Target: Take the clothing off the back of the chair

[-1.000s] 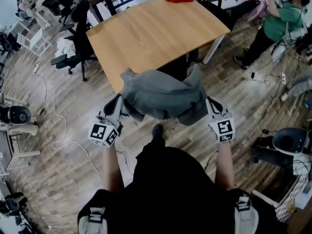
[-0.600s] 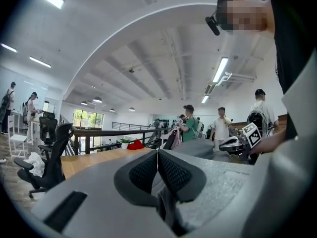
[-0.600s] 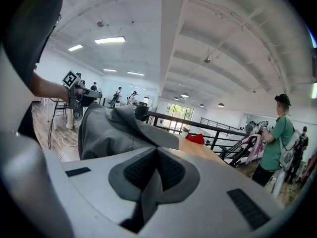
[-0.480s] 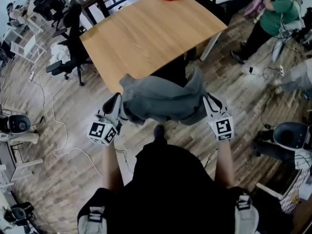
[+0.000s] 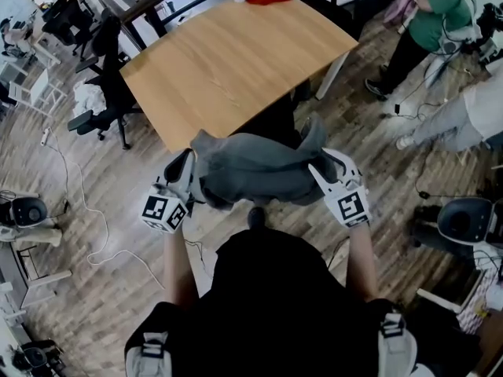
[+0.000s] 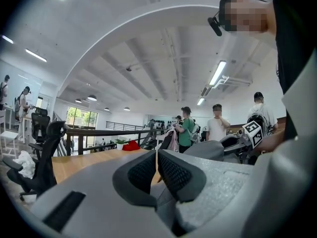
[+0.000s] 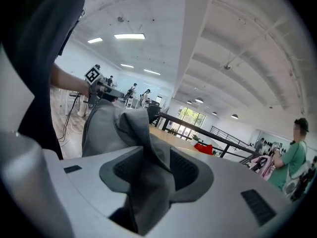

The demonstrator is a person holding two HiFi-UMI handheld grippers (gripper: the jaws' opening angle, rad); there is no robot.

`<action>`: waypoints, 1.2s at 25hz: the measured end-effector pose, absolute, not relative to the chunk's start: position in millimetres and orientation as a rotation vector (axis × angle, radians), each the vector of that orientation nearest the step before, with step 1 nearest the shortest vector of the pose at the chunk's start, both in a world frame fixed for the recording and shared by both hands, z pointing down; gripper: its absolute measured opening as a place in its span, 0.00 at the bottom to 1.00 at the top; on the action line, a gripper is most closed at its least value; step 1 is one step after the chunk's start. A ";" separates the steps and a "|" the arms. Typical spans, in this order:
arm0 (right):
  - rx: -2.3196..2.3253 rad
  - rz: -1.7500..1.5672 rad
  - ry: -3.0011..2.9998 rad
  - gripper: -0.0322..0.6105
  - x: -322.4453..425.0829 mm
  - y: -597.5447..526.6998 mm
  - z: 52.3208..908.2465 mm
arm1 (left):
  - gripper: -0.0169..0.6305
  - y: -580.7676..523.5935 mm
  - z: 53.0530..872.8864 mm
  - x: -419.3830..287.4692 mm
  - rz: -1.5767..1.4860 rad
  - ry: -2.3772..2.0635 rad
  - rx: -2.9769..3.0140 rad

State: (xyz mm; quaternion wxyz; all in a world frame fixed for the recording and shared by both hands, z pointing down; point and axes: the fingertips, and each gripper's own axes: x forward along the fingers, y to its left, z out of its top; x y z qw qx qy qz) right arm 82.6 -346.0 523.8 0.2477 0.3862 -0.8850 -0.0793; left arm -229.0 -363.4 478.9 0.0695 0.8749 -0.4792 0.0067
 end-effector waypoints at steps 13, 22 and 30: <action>0.966 -0.443 -2.296 0.07 67.8 -348.4 523.8 | 0.34 -379.9 551.4 -254.2 0.115 -1.172 2.560; 1.015 -0.410 -2.266 0.07 67.3 -348.1 529.2 | 0.56 -407.5 620.4 -256.7 0.037 -0.727 2.405; 1.051 -0.390 -2.260 0.07 67.8 -349.6 527.5 | 0.55 -404.3 611.7 -239.0 0.041 -0.507 2.408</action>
